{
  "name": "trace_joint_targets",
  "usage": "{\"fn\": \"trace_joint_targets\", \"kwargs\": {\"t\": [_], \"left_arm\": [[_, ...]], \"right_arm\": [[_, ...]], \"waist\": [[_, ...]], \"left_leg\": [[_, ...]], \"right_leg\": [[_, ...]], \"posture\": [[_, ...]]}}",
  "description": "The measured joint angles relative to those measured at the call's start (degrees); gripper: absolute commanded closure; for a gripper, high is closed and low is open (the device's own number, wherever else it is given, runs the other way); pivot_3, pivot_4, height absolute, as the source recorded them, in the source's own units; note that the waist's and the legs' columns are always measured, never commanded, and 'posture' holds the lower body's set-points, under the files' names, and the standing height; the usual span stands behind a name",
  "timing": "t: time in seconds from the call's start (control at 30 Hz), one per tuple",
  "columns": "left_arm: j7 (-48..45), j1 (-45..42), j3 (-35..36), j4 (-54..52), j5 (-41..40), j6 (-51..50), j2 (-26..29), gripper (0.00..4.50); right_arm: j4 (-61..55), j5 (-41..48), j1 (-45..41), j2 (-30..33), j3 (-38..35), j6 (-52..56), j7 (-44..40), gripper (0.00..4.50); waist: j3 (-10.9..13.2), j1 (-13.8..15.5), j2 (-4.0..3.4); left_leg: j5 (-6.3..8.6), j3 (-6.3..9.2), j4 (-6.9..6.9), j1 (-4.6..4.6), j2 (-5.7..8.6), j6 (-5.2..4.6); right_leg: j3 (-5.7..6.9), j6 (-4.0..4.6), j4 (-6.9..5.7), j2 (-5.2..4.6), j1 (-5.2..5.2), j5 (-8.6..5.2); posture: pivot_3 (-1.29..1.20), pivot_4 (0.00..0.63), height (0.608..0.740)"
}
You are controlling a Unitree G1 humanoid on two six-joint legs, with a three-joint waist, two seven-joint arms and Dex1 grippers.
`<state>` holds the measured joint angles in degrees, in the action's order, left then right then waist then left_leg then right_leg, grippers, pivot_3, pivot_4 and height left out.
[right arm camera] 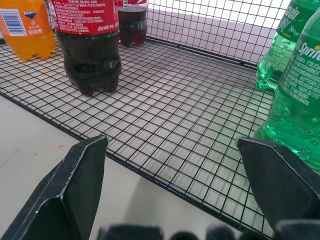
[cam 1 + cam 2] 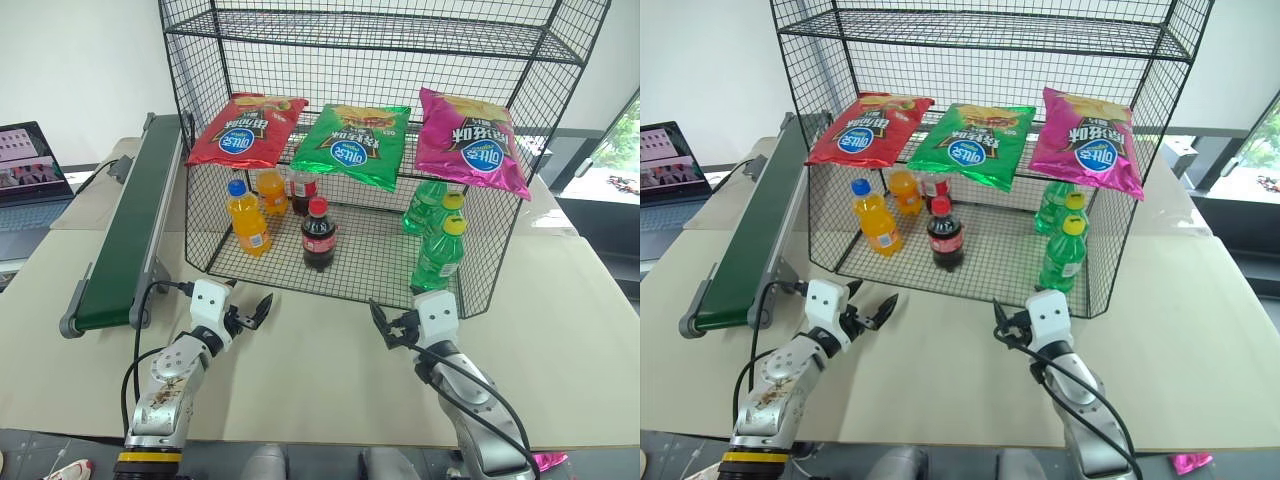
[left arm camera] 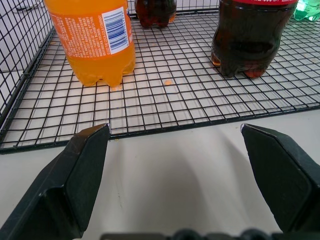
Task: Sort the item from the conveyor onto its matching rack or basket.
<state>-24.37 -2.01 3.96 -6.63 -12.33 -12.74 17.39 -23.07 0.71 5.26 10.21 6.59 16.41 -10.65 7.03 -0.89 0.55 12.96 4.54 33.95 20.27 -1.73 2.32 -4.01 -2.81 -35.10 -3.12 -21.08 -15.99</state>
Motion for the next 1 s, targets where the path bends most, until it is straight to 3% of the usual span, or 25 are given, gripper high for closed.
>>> {"fn": "trace_joint_targets", "kwargs": {"t": [1.0], "left_arm": [[1.3, 0.8, 0.3, -1.6, 0.2, -0.3, 0.5, 0.03]], "right_arm": [[0.0, -0.5, 0.2, 0.2, 0.8, -1.1, -1.3, 0.0]], "waist": [[0.0, 0.0, 0.0]], "left_leg": [[0.0, 0.0, 0.01, -0.01, 0.0, 0.0]], "right_leg": [[0.0, 0.03, -0.01, 0.0, 0.01, 0.02]], "posture": [[0.0, 0.15, 0.738]]}}
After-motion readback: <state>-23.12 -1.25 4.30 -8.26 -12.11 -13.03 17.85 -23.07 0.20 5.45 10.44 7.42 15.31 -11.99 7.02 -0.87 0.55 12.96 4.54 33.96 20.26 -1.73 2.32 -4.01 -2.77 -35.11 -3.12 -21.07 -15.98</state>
